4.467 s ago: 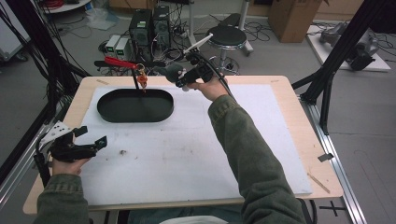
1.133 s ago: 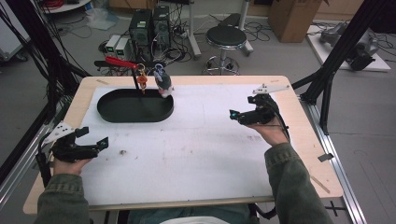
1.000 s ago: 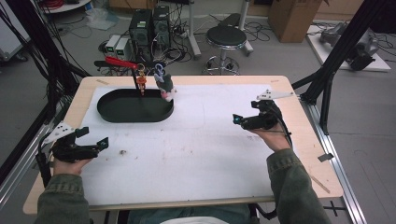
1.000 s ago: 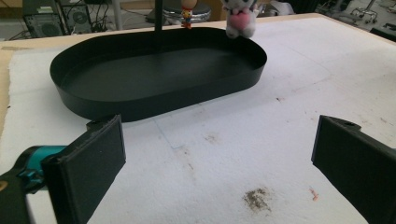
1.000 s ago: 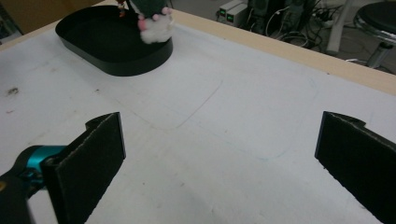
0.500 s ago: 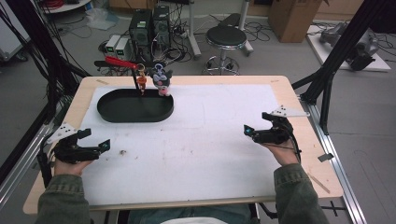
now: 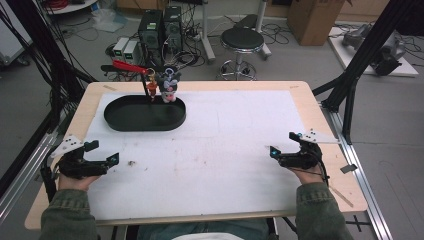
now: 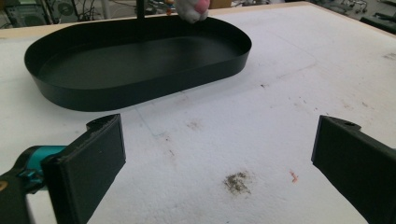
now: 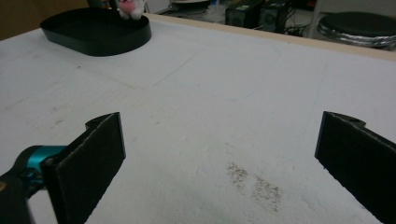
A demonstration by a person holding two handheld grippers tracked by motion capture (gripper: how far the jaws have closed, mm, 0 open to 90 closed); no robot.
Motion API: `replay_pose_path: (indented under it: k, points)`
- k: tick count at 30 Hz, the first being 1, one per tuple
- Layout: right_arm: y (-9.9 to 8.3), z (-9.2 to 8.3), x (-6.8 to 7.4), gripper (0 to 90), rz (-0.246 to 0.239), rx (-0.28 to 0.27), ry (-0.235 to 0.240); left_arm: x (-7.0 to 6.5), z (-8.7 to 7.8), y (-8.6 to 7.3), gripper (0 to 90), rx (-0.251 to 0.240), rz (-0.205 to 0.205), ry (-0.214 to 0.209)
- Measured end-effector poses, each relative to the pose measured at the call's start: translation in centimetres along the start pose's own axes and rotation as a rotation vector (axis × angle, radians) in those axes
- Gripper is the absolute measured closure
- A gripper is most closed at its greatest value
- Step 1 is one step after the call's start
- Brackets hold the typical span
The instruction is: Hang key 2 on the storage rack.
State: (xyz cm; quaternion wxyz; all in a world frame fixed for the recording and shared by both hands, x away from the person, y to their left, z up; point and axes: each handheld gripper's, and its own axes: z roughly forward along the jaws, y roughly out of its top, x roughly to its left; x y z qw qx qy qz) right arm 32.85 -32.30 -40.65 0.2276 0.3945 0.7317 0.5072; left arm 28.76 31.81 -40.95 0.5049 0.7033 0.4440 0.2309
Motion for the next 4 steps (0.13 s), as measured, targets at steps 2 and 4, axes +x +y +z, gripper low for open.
replay_pose_path:
  k: [2, 4]
  points:
    - [-0.31, -0.40, -0.16, 0.6, 0.019, -0.020, -0.008, 0.07, -0.05, -0.01, 3.2, -0.003, -0.003, 0.004]
    - [-0.72, -0.65, -0.46, 0.6, 0.033, -0.026, -0.008, 0.15, 0.03, -0.03, 3.3, -0.003, -0.005, 0.005]
